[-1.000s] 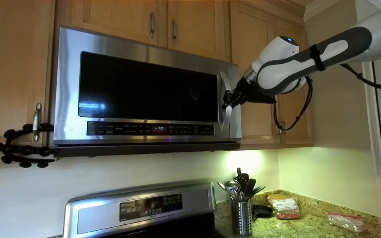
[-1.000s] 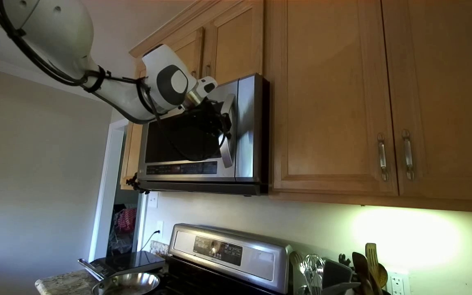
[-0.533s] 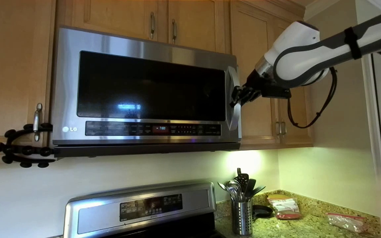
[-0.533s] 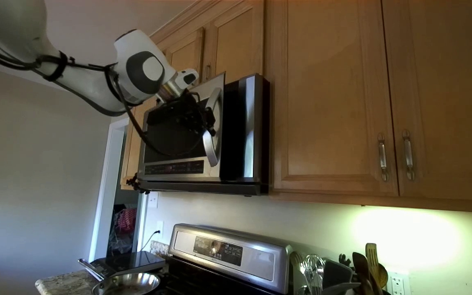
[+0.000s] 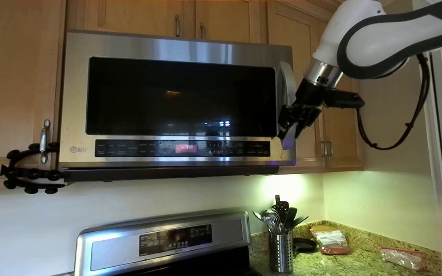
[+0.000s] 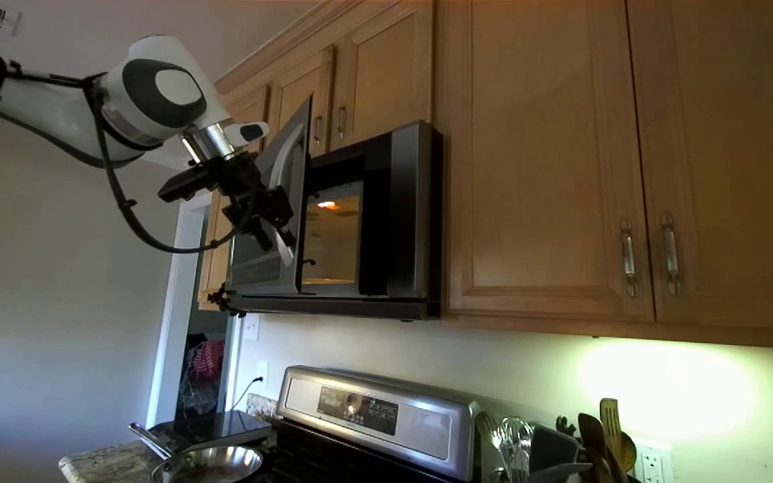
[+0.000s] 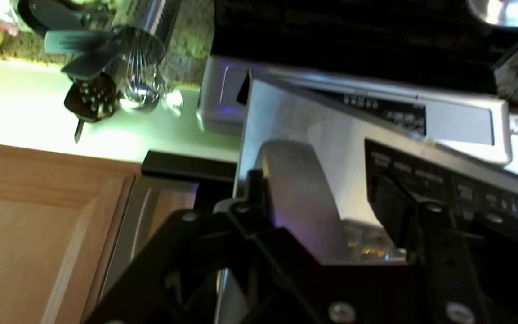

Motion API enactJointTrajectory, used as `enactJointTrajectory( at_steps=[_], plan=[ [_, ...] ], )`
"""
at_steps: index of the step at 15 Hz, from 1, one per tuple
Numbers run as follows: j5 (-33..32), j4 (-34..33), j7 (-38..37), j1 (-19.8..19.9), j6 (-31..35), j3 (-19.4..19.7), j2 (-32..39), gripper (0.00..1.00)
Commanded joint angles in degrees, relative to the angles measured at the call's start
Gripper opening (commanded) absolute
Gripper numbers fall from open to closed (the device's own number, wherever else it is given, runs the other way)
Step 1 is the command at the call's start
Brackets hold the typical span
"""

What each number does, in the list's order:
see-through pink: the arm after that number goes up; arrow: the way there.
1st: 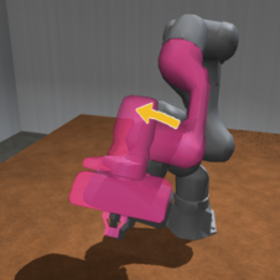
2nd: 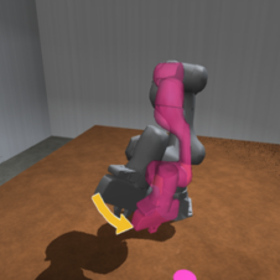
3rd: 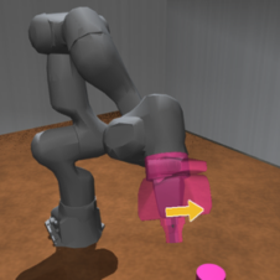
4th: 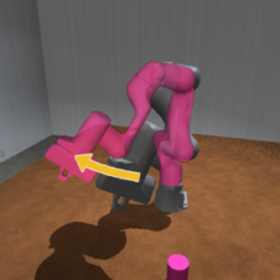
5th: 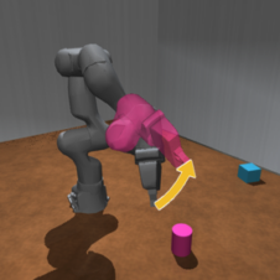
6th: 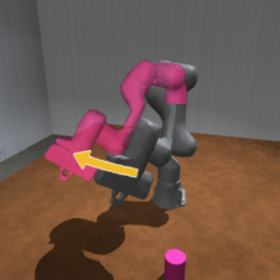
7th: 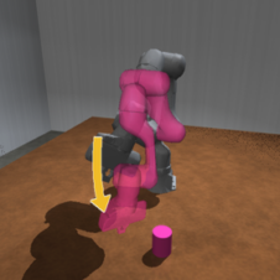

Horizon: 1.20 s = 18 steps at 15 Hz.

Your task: Open the microwave door

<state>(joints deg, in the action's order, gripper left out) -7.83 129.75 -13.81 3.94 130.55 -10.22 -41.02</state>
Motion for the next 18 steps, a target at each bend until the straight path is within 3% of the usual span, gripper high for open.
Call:
enactJointTrajectory(
  at_steps=[1,3,9,16,18],
  plan=[
    [3.5,2.4,1.4,-3.5,-9.8,1.4,-0.9,0.94],
    [5.3,2.6,1.9,-4.4,-16.0,2.2,-0.3,1.00],
    [10.4,3.1,4.0,-4.7,-30.7,5.3,1.4,1.00],
    [10.2,12.2,5.3,-2.2,-28.6,8.9,1.7,1.00],
    [10.2,10.4,4.6,-2.4,-30.2,8.4,2.5,1.00]
  ],
)
